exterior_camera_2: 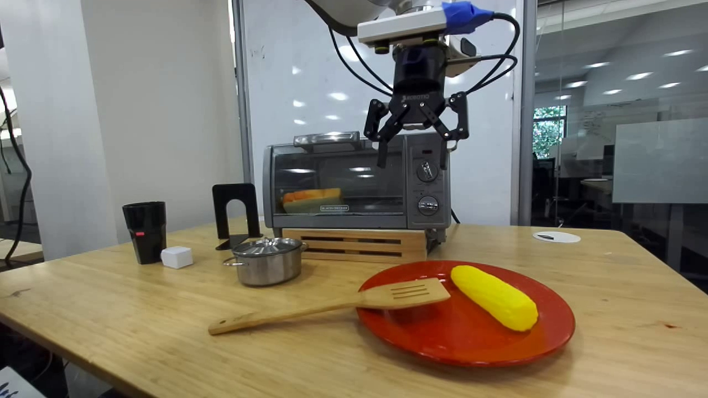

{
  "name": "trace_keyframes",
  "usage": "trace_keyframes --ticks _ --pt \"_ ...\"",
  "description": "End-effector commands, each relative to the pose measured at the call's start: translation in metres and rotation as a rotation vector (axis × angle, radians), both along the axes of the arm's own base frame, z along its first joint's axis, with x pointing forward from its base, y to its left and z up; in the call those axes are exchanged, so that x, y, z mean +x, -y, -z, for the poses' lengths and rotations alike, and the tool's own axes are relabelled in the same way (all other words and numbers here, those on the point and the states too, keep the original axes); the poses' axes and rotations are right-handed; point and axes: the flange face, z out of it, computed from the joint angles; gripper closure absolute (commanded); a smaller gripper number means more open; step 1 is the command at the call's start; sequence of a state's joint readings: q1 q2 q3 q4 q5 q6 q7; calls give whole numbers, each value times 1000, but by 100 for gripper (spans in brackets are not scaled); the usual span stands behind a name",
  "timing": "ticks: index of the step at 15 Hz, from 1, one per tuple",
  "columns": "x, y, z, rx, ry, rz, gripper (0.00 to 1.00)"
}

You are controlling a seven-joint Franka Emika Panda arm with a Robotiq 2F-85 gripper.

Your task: Take the maize cob toy from the plate and place it on the table

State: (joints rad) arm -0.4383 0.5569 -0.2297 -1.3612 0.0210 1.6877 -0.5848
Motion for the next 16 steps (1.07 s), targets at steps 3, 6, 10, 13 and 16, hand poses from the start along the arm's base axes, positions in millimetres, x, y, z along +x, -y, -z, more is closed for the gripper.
trace_keyframes --ticks 3,6,10,13,16 --pt "1 1 -1 0 -1 0 0" --pt "1 1 -1 0 -1 0 0" --pt "1 1 -1 0 -1 0 0" --pt "2 2 1 -2 -9 -23 0" --pt "9 8 13 17 -9 -61 0"
